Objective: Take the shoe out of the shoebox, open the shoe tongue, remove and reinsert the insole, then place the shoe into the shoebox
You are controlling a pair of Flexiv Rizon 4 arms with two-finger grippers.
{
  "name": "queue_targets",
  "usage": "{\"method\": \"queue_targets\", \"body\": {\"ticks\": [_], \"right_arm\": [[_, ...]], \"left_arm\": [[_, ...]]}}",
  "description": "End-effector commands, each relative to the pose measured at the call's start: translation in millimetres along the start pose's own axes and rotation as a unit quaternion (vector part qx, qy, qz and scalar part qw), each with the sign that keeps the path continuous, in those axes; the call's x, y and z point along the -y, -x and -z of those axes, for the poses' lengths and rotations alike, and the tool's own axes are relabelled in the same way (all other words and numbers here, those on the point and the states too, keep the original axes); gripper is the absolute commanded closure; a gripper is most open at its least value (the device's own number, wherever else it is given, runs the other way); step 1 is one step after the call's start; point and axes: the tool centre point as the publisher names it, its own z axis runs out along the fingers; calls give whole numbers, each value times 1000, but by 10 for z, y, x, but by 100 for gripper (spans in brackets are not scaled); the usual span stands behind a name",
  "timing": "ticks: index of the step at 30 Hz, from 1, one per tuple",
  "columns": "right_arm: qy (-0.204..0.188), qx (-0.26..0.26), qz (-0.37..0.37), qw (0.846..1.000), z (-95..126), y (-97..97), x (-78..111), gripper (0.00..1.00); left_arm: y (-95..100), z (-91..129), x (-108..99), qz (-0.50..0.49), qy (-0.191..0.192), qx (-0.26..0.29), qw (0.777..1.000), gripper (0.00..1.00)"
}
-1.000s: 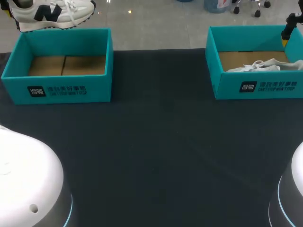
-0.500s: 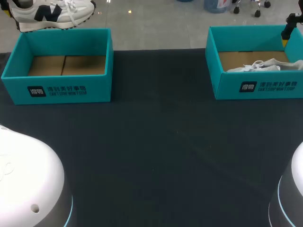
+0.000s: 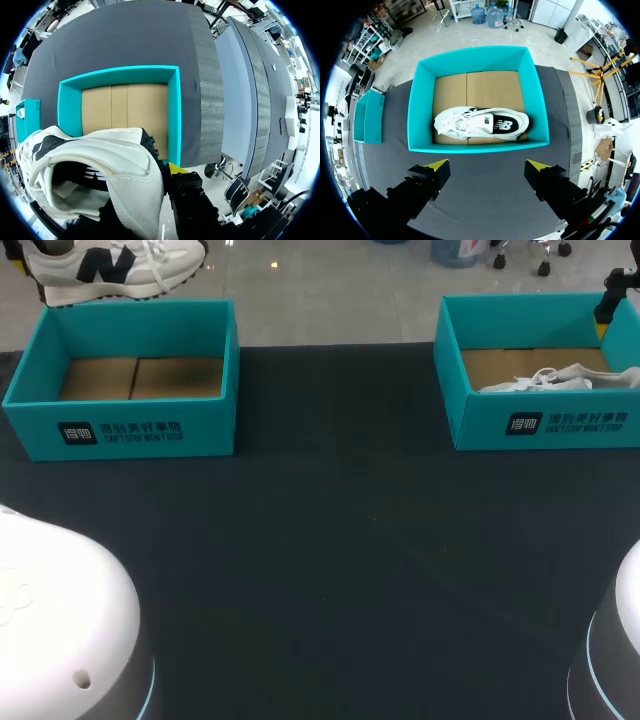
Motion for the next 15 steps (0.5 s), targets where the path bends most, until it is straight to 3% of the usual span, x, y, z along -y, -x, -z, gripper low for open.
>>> {"method": "queue_targets", "body": {"ticks": [1,15], "right_arm": [[0,0,0,1000,1,1,-3,0],[0,0,0,1000,1,1,-3,0]], "left_arm": [[118,104,336,0,16,-12,1000,100],[597,242,953,-33,13,-1,999,100]]}}
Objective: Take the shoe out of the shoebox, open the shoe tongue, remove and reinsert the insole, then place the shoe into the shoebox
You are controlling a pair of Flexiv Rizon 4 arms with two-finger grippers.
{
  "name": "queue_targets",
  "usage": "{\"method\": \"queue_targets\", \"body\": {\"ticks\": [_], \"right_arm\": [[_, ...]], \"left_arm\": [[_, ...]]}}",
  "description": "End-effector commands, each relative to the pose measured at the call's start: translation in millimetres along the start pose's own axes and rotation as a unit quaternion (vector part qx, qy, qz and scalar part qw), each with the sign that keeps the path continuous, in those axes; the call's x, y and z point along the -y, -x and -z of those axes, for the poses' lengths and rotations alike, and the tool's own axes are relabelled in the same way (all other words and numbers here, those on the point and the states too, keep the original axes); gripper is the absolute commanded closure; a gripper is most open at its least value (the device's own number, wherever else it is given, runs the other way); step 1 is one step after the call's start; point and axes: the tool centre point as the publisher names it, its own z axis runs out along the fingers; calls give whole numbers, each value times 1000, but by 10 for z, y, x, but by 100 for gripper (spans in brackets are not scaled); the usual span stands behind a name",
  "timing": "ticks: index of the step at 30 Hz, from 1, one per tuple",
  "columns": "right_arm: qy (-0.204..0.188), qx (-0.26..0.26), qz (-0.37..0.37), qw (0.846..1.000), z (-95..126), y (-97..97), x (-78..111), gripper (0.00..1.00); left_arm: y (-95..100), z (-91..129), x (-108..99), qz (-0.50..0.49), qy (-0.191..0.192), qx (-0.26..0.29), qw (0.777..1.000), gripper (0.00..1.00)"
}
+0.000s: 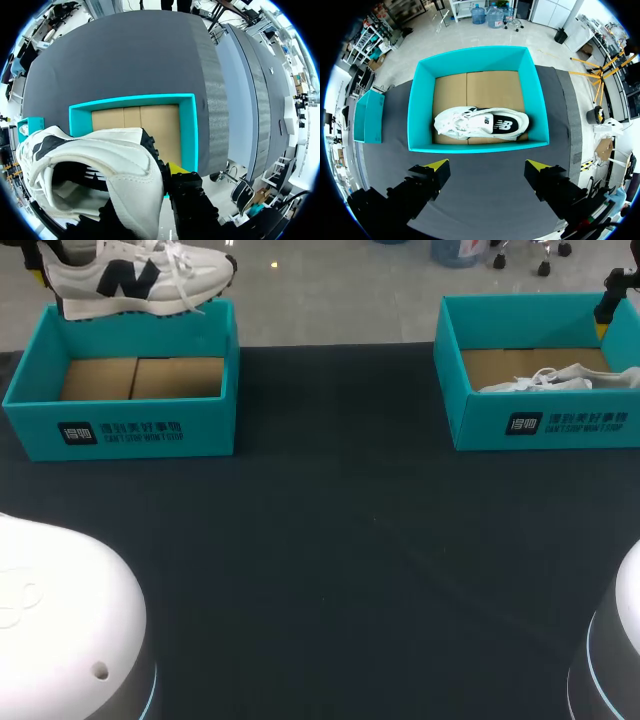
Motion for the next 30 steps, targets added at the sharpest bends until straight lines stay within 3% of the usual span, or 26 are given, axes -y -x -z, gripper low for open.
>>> {"method": "queue_targets", "body": {"ticks": [1,8,30], "right_arm": [[0,0,0,1000,0,1,-3,0],[0,0,0,1000,0,1,-3,0],[0,0,0,1000,0,1,-3,0]], "left_arm": [[101,37,362,-5,41,-2,999,100],[286,41,563,-19,39,10,999,100],[286,41,563,-19,39,10,999,100]]}}
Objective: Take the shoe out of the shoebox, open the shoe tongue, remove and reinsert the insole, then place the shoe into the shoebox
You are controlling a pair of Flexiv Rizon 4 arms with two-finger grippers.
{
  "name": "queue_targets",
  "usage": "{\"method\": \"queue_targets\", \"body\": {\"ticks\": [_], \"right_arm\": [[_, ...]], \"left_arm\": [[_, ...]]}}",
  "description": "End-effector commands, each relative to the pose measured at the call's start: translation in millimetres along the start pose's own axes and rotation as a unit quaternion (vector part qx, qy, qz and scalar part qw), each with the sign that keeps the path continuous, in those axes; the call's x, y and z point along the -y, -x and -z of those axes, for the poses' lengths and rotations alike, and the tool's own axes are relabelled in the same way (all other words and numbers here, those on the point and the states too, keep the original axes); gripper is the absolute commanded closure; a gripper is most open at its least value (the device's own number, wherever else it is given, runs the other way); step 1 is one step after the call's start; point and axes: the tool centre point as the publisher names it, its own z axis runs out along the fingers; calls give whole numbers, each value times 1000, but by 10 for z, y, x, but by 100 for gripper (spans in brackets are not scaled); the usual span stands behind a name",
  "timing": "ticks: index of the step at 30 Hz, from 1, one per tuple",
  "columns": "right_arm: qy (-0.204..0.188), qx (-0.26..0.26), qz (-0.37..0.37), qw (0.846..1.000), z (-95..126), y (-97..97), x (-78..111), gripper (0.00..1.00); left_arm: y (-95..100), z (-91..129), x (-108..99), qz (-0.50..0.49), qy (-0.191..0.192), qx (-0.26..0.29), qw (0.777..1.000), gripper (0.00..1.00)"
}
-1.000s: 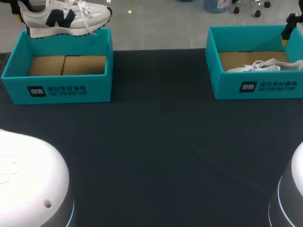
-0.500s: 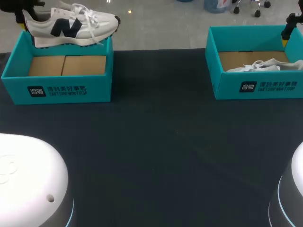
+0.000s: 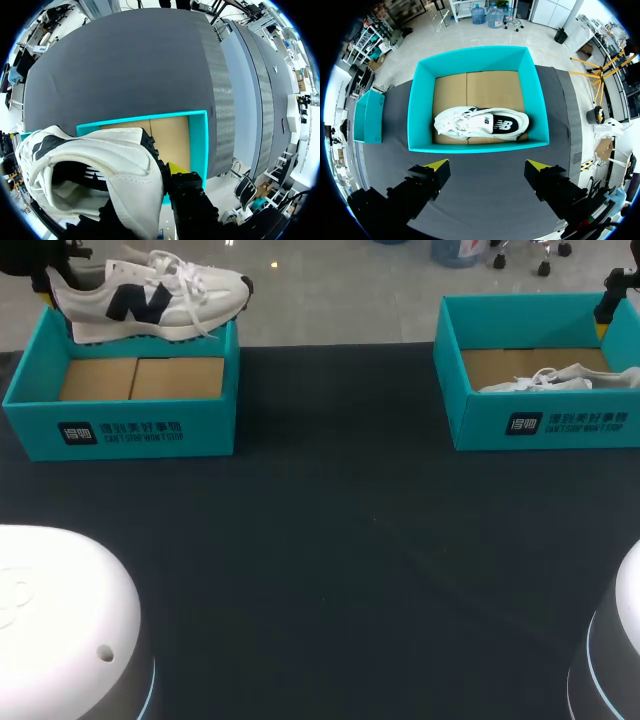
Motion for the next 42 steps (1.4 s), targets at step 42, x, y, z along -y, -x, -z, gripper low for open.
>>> {"method": "queue_targets", "body": {"ticks": [42], "right_arm": [[0,0,0,1000,1,1,-3,0]], "left_arm": [[1346,322,1282,81,-24,-43,996,100]]}}
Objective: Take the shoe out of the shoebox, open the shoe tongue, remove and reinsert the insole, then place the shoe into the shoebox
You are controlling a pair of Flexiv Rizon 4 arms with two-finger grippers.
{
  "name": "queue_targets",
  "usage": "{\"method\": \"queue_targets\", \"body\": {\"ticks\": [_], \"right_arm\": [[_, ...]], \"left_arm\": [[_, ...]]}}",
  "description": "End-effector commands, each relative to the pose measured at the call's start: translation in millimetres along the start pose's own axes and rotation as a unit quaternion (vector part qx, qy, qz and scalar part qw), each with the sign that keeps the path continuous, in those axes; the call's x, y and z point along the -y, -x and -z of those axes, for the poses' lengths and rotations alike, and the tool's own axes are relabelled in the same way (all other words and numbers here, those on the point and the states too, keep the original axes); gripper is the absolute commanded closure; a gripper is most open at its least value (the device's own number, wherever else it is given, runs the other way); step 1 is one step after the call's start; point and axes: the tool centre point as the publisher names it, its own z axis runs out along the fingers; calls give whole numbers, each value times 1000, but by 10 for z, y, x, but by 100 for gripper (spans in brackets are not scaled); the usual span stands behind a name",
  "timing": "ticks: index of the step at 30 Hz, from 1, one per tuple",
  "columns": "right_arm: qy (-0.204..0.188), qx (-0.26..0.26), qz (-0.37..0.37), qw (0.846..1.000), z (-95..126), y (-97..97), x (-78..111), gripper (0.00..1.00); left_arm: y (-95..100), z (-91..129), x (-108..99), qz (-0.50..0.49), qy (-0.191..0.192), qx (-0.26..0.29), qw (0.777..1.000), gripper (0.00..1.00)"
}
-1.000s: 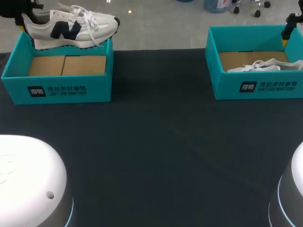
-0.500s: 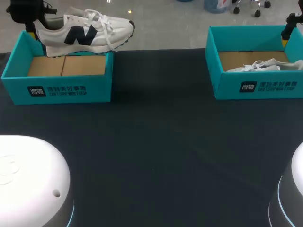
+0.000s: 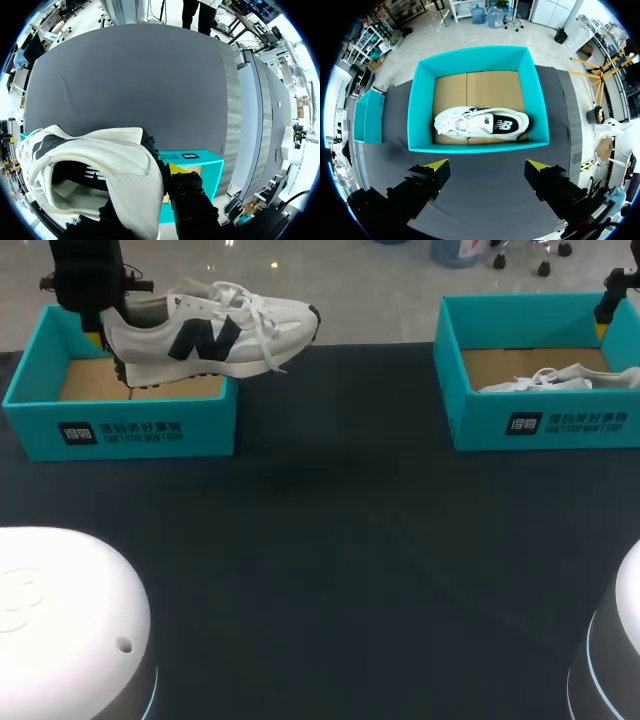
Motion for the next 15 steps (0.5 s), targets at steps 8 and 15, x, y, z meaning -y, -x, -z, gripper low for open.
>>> {"method": "queue_targets", "body": {"ticks": [8,15], "right_arm": [[0,0,0,1000,1,2,-3,0],[0,0,0,1000,1,2,-3,0]], "left_arm": [[446,68,389,22,14,-31,999,100],[775,32,587,12,6,-26,1000,100]]}}
